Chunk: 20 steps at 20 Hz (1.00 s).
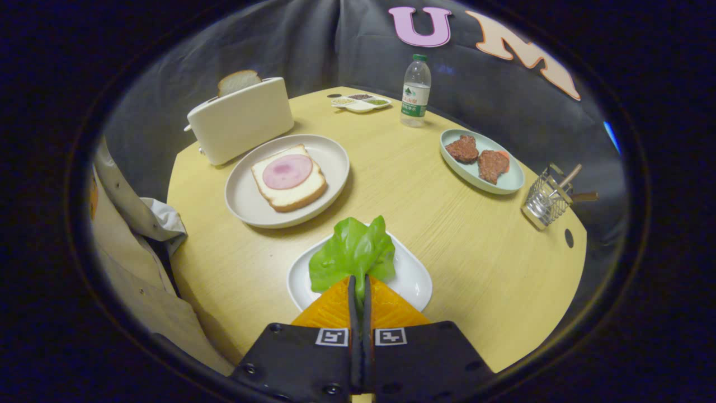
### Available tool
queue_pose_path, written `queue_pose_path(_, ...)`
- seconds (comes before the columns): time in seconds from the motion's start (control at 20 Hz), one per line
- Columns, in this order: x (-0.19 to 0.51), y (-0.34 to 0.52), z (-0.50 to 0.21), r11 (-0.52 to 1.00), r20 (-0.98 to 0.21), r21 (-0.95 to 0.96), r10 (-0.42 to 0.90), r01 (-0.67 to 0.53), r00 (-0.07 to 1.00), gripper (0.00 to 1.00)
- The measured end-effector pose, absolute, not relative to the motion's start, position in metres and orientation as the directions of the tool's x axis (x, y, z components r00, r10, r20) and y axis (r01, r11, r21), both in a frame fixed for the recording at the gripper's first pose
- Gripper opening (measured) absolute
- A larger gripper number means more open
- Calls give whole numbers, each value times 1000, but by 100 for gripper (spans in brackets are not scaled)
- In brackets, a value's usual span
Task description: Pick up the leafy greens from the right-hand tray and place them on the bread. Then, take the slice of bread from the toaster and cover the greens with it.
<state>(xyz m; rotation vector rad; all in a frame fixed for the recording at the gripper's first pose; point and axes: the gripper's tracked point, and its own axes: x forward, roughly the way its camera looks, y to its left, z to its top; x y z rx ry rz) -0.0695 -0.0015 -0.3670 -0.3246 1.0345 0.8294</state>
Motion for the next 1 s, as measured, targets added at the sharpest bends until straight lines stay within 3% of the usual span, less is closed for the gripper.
queue_pose_path(0.45,-61,47,-322,646,-817,114,493,-755,298,4)
queue_pose_path(1.0,-62,125,-308,570,-800,125,542,-812,257,4)
